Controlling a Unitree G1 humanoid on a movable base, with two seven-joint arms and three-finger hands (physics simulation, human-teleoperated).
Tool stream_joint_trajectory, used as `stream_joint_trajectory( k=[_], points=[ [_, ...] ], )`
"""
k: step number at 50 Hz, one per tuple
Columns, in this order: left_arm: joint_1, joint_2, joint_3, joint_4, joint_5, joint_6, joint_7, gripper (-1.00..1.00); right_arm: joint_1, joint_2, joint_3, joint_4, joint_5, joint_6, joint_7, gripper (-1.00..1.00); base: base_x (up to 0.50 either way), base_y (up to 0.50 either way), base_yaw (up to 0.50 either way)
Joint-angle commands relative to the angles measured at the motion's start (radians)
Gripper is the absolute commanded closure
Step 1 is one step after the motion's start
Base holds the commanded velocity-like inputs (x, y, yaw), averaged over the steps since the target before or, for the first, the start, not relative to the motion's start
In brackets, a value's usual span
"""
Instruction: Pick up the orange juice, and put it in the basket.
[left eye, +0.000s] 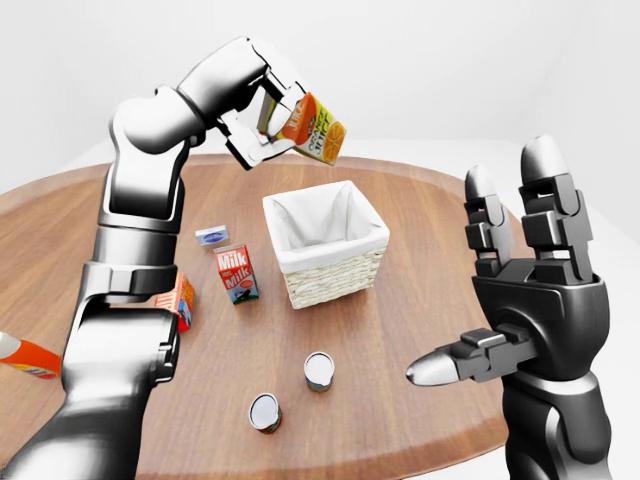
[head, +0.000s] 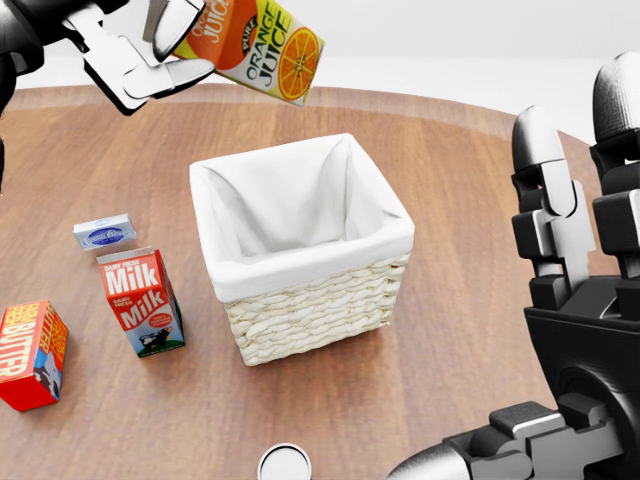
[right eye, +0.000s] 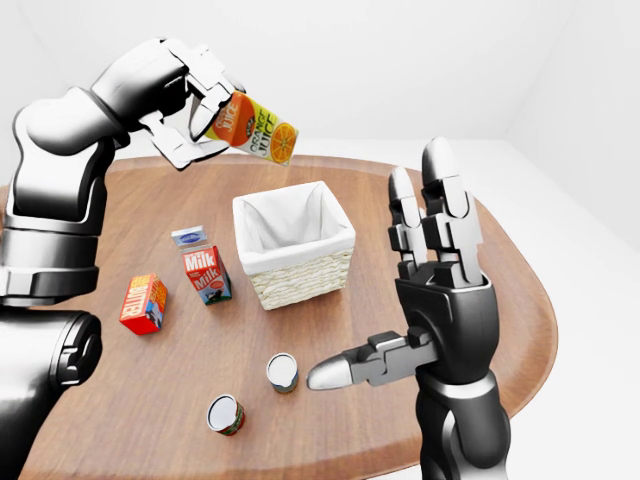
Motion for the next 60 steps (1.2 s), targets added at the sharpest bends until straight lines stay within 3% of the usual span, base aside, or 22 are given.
stream_joint_trajectory(
  k=[1, 13, 34, 52, 60],
  points=[
    [-0.041, -0.100, 0.070, 0.178, 0.119, 0.000, 0.000, 1.00, -0.004, 0.000, -0.005, 0.002, 0.005, 0.000, 0.001, -1.00, 0.00, 0.00, 0.00],
    [-0.003, -0.164, 0.056, 0.228, 0.207, 0.000, 0.000, 1.00, 0.007, -0.001, 0.000, -0.003, -0.001, 0.000, 0.004, -1.00, 0.00, 0.00, 0.00],
    [0.000, -0.177, 0.048, 0.263, 0.245, 0.000, 0.000, 1.00, 0.007, 0.000, -0.001, -0.003, 0.002, 0.000, 0.005, -1.00, 0.00, 0.00, 0.00],
    [-0.085, -0.177, 0.045, 0.475, 0.353, 0.000, 0.000, 1.00, 0.014, 0.000, 0.004, -0.018, 0.001, 0.000, 0.009, -1.00, 0.00, 0.00, 0.00],
    [-0.096, -0.184, 0.049, 0.508, 0.346, 0.000, 0.000, 1.00, 0.009, 0.000, 0.005, -0.020, 0.000, 0.000, 0.007, -1.00, 0.00, 0.00, 0.00]
  ],
)
